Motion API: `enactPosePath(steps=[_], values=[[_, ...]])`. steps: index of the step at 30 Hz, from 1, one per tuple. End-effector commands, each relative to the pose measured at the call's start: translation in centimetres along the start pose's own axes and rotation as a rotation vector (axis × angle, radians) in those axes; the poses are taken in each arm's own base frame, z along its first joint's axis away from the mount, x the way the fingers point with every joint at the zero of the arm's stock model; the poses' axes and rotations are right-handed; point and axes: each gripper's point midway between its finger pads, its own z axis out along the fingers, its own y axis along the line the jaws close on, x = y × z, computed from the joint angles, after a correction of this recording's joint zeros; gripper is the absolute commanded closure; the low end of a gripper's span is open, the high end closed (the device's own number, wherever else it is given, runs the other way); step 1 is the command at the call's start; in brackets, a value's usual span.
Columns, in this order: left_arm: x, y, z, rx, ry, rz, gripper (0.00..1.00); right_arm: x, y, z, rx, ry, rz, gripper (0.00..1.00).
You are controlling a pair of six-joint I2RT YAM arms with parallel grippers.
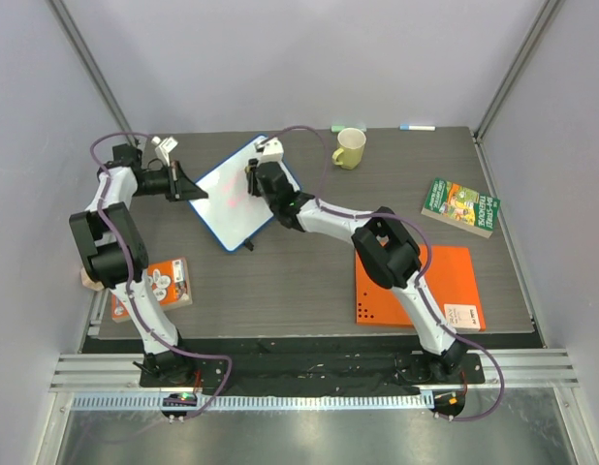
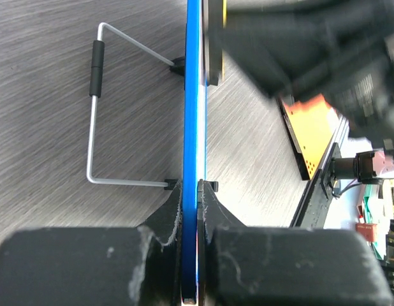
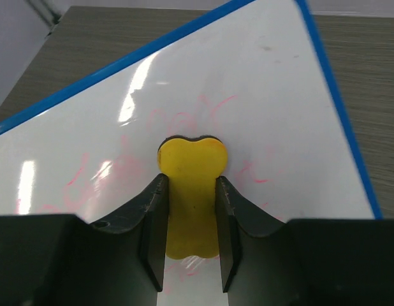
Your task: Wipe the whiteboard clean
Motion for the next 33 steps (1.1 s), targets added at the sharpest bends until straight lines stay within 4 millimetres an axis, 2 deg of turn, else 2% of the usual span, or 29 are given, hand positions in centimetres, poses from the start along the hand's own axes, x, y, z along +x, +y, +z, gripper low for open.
enactPosePath(steps=[1,6,7,8,10,12,14,17,21,22,25,28,29,31,32,33], values=[[0.3,2.3,-0.7,-0.151,0.069,0.135,1.0,6.1,-9.4,1.1,0.242,0.164,-0.086,0.99],[0.4,1.8,-0.7,-0.147,0.077,0.124,1.0,7.7,-4.9,-0.4,0.089,0.21,-0.098,0.99],[0.4,1.7,-0.7,-0.144,0.076,0.122,1.0,8.1,-2.9,-1.0,0.041,0.212,-0.105,0.99],[0.4,1.7,-0.7,-0.144,0.077,0.12,1.0,8.9,-2.0,-1.5,0.006,0.228,-0.115,0.99],[0.5,1.6,-0.6,-0.136,0.078,0.117,1.0,9.7,1.6,-2.7,-0.082,0.232,-0.137,0.99],[0.5,1.4,-0.6,-0.131,0.079,0.115,1.0,10.7,4.2,-3.7,-0.163,0.252,-0.145,0.99],[0.5,1.3,-0.6,-0.127,0.082,0.111,1.0,11.7,6.8,-5.0,-0.218,0.26,-0.139,0.99],[0.7,1.2,-0.6,-0.118,0.084,0.106,1.0,13.0,9.4,-6.4,-0.288,0.277,-0.102,0.99],[0.7,0.9,-0.5,-0.114,0.093,0.11,1.0,13.8,10.6,-6.6,-0.317,0.289,-0.073,0.99],[0.7,0.8,-0.5,-0.114,0.093,0.112,1.0,14.0,10.3,-6.4,-0.297,0.294,-0.075,0.99],[0.6,0.7,-0.6,-0.116,0.094,0.109,1.0,12.6,9.1,-5.0,-0.233,0.271,-0.089,0.99],[0.5,0.5,-0.6,-0.118,0.091,0.111,1.0,10.0,8.5,-3.8,-0.208,0.223,-0.083,0.99],[0.4,0.4,-0.7,-0.117,0.089,0.114,1.0,8.3,9.2,-3.3,-0.217,0.186,-0.11,0.99],[0.5,0.4,-0.5,-0.115,0.091,0.108,1.0,8.5,9.9,-2.6,-0.232,0.198,-0.135,0.99],[0.4,0.4,-0.5,-0.117,0.09,0.111,1.0,6.5,11.1,-2.1,-0.257,0.162,-0.13,0.98],[0.4,0.3,-0.4,-0.116,0.092,0.108,1.0,7.3,11.2,-1.8,-0.259,0.176,-0.139,0.99]])
